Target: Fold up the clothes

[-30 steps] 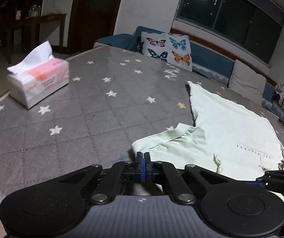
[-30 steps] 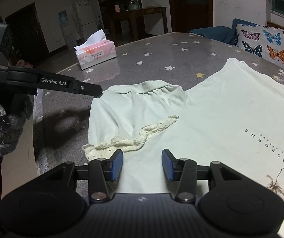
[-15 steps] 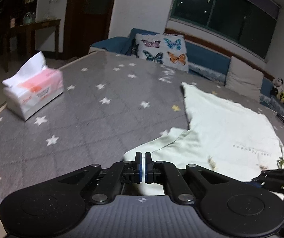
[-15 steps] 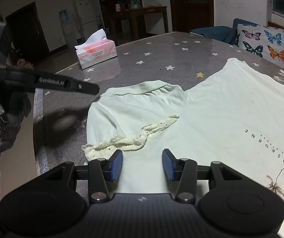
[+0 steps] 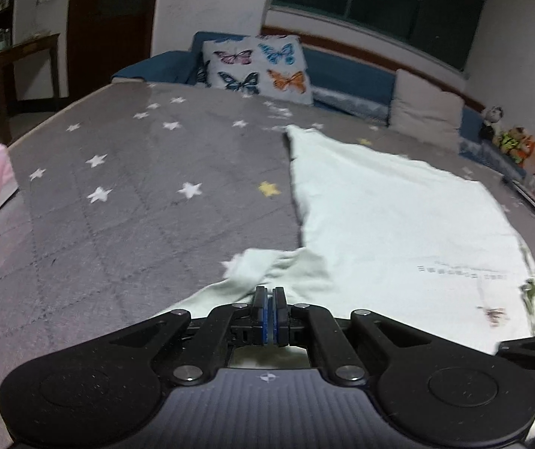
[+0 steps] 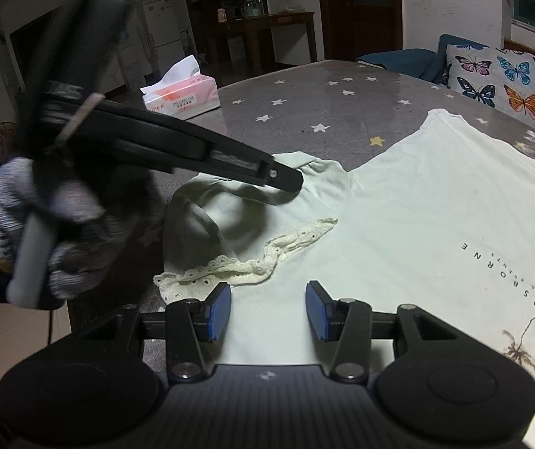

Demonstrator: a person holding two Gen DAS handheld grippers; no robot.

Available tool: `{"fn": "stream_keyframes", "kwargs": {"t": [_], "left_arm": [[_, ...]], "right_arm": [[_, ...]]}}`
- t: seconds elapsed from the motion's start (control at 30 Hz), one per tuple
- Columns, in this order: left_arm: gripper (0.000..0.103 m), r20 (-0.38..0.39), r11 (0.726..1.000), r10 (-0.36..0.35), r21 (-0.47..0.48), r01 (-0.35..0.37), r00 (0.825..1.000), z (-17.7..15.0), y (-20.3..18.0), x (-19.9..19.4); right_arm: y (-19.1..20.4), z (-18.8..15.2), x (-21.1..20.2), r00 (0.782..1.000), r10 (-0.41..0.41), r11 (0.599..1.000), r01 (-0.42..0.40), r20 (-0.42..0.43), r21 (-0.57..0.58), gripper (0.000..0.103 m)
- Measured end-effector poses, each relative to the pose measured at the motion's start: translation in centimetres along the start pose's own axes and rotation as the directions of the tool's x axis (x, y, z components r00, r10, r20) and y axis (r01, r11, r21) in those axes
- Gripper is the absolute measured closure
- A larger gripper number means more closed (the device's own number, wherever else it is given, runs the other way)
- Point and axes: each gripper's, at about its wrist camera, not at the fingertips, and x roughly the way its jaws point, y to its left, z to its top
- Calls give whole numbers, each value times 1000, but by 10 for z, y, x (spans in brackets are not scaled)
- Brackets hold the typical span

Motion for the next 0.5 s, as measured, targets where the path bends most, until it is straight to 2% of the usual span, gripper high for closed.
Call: {"fn": "stream_keyframes", "kwargs": {"t": [0.2,0.3,0.43,0.5], "left_arm": [[100,35,999,21,-37,-20,999,-5,18,-27],[94,41,997,56,-60,-54,998,-13,27,-46],[65,35,986,112,-127,-107,993,-29,40,-70],[62,28,978,133,-166,-127,991,-35,46,-77]], "right_arm": [[-2,2,-3,1000,-6,1000,6,13,11,58],[-3,3,-7,999,-10,1000,9,36,24,58],[-1,5,-7,999,-12,1000,11,49,15,58],[1,4,-4,999,-4,1000,4,35,7,58]]}}
